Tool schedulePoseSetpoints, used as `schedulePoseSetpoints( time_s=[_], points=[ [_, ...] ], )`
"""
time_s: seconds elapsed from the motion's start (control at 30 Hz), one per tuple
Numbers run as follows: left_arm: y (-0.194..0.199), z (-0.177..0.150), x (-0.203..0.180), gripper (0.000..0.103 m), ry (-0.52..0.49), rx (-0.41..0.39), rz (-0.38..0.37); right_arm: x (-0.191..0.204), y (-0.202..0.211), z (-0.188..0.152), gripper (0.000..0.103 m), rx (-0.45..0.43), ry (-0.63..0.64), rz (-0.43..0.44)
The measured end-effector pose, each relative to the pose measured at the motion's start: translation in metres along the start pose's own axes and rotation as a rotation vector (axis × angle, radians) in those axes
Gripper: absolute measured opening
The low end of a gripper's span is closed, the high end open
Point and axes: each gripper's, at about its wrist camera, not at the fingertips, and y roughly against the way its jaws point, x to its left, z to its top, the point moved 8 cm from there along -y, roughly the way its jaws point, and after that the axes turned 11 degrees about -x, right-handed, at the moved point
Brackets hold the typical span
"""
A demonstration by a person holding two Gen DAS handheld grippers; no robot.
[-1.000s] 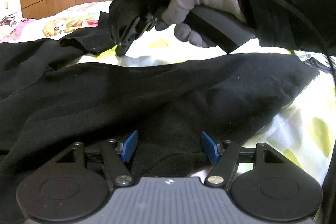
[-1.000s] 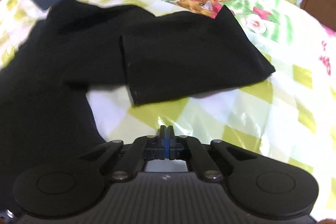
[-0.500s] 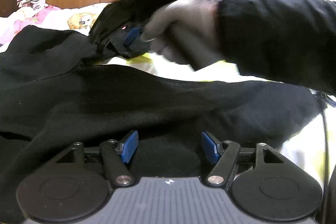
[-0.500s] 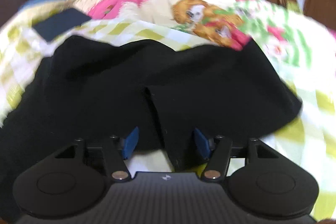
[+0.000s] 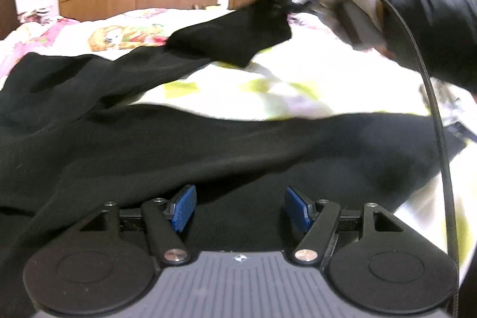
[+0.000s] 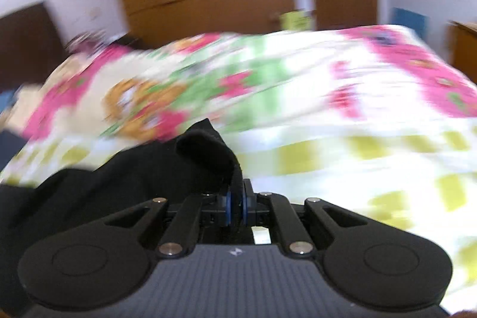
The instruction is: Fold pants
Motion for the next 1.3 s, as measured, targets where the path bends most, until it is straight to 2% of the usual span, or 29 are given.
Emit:
schedulePoseSetpoints(
  time_s=[0.07, 0.17, 0.3, 0.4, 0.47, 0.57, 0.77, 0.87, 1.03, 1.1, 1.13, 1.17, 1.23, 1.3],
  points=[
    [-0.005, 0.012, -0.014, 0.078, -0.001, -0.014, -0.03, -0.044, 0.005, 0.006, 0.006, -0.011, -0.045, -0.071],
    [-0.015, 0.034, -0.044, 0.078, -0.077, -0.054, -0.065, -0.101, 0.009, 0.013, 0.006, -0.004, -0.111, -0.146],
    [-0.03, 0.05, -0.079, 0.079, -0.177, -0.074, -0.103, -0.142, 0.022, 0.036, 0.005, -0.022, -0.175, -0.14],
    [-0.039, 0.06, -0.093, 0.079, -0.209, -0.074, -0.123, -0.149, 0.046, 0.064, 0.003, -0.039, -0.155, -0.093],
    [-0.042, 0.068, -0.099, 0.079, -0.219, -0.079, -0.131, -0.14, 0.061, 0.082, 0.003, -0.05, -0.135, -0.055],
    [-0.043, 0.075, -0.107, 0.079, -0.224, -0.102, -0.144, -0.138, 0.077, 0.101, 0.003, -0.071, -0.071, -0.056],
    [-0.049, 0.075, -0.126, 0.079, -0.248, -0.1, -0.176, -0.153, 0.081, 0.091, 0.003, 0.045, -0.07, -0.073],
    [-0.054, 0.075, -0.131, 0.079, -0.258, -0.1, -0.19, -0.157, 0.086, 0.093, 0.003, 0.055, -0.043, -0.087],
    [-0.059, 0.079, -0.132, 0.079, -0.252, -0.11, -0.194, -0.16, 0.11, 0.099, 0.003, 0.054, -0.056, -0.033],
    [-0.061, 0.079, -0.134, 0.079, -0.263, -0.12, -0.192, -0.166, 0.107, 0.095, 0.003, 0.058, -0.032, -0.063],
    [-0.063, 0.078, -0.134, 0.079, -0.273, -0.119, -0.185, -0.175, 0.097, 0.086, 0.003, 0.09, -0.028, -0.1],
    [-0.066, 0.076, -0.134, 0.079, -0.282, -0.113, -0.174, -0.185, 0.084, 0.073, 0.005, 0.119, -0.018, -0.161],
    [-0.067, 0.072, -0.131, 0.079, -0.286, -0.094, -0.16, -0.204, 0.058, 0.042, 0.016, 0.186, 0.042, -0.313],
    [-0.062, 0.068, -0.126, 0.079, -0.307, -0.084, -0.148, -0.216, 0.044, 0.019, 0.017, 0.202, 0.089, -0.403]
  ],
)
